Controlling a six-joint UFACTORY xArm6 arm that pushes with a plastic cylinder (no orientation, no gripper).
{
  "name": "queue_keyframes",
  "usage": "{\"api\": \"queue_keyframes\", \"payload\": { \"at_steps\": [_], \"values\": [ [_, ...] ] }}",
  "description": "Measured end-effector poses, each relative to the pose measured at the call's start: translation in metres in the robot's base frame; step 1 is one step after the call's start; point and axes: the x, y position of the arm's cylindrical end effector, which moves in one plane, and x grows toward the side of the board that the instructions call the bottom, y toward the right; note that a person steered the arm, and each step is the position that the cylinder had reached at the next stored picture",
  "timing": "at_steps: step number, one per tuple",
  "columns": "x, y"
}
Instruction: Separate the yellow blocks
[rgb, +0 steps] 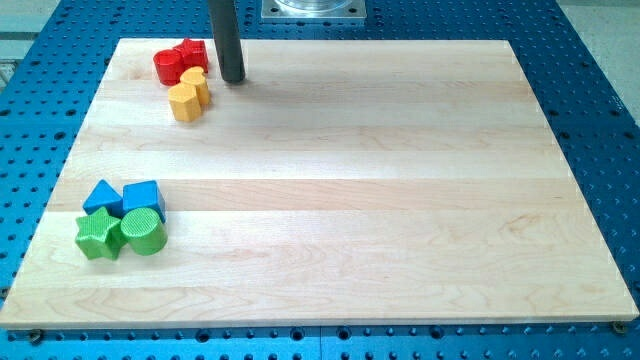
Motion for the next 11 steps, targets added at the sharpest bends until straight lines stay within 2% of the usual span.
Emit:
{"api": "queue_keyframes", "payload": {
  "at_steps": [1, 2, 3, 4, 5, 6, 7, 8, 10, 11],
  "values": [
    [0.001, -0.029],
    [0.039, -0.05],
    [0.05, -0.053],
    [0.031, -0.096],
    [0.049, -0.147],
    [0.087, -0.128],
    [0.058, -0.118],
    [0.053, -0.117],
    [0.136, -0.05],
    [0.14, -0.085]
  ]
}}
